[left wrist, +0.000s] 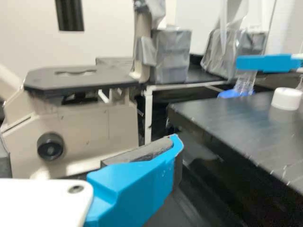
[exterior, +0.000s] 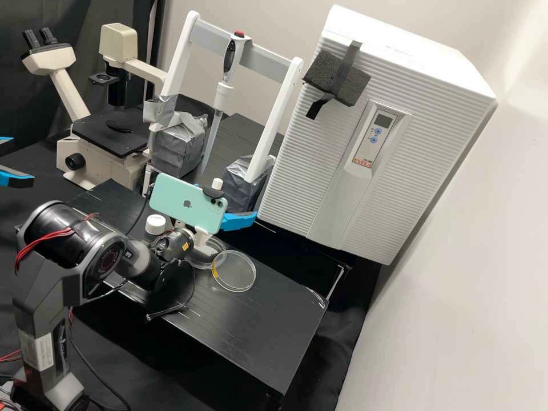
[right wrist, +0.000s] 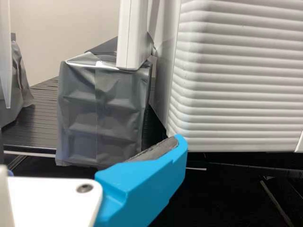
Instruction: Close the bottle
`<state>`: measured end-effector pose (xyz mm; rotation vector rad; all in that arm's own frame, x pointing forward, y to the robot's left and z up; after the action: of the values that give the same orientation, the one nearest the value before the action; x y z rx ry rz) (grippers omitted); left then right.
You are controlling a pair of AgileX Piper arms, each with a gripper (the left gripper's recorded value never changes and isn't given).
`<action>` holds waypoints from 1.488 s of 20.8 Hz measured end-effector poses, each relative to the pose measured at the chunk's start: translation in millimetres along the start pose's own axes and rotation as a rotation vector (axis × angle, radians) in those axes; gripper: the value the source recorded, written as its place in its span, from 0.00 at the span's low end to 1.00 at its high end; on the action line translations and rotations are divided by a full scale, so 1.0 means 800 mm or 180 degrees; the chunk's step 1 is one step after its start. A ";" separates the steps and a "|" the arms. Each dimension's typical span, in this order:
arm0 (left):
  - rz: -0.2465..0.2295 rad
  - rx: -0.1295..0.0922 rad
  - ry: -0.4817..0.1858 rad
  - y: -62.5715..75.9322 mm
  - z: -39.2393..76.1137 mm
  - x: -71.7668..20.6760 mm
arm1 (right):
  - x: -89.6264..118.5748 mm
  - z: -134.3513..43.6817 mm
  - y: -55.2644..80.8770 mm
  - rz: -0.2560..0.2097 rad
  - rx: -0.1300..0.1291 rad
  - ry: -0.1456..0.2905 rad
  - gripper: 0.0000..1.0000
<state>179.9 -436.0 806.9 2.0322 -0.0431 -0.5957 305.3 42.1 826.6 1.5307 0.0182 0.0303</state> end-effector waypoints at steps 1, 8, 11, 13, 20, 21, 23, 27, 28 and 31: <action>-0.0010 -0.0005 0.0016 -0.001 -0.002 -0.001 | 0.000 0.000 0.000 0.0000 0.0000 0.0000 1.00; -0.0143 -0.0087 0.0044 -0.010 -0.010 -0.002 | -0.002 0.000 0.001 0.0007 -0.0005 0.0008 1.00; -0.0157 -0.0077 0.0027 -0.010 -0.010 -0.002 | -0.021 -0.006 0.004 -0.0010 -0.0016 0.0092 1.00; -0.0160 -0.0075 0.0023 -0.010 -0.009 -0.002 | -0.037 -0.014 0.007 0.0027 -0.0018 0.0243 1.00; -0.0172 -0.0049 0.0009 -0.011 -0.009 -0.002 | -0.085 -0.046 -0.006 -0.0051 0.0007 0.0788 1.00; -0.0172 -0.0049 0.0009 -0.011 -0.009 -0.002 | -0.089 -0.048 -0.011 -0.0111 -0.0003 0.0827 1.00; -0.0172 -0.0049 0.0009 -0.011 -0.009 -0.002 | -0.100 -0.049 -0.023 -0.0253 -0.0011 0.0870 1.00; -0.0172 -0.0049 0.0009 -0.011 -0.009 -0.002 | -0.119 -0.051 -0.046 -0.0526 0.0009 0.0945 1.00; -0.0172 -0.0049 0.0009 -0.011 -0.009 -0.002 | -0.123 -0.051 -0.052 -0.0593 0.0011 0.0960 1.00; -0.0172 -0.0049 0.0009 -0.011 -0.009 -0.002 | -0.132 -0.050 -0.062 -0.0721 0.0023 0.0965 1.00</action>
<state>180.0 -425.5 803.3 2.0246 0.0181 -0.6252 198.8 77.0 774.6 1.5112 0.4328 0.0814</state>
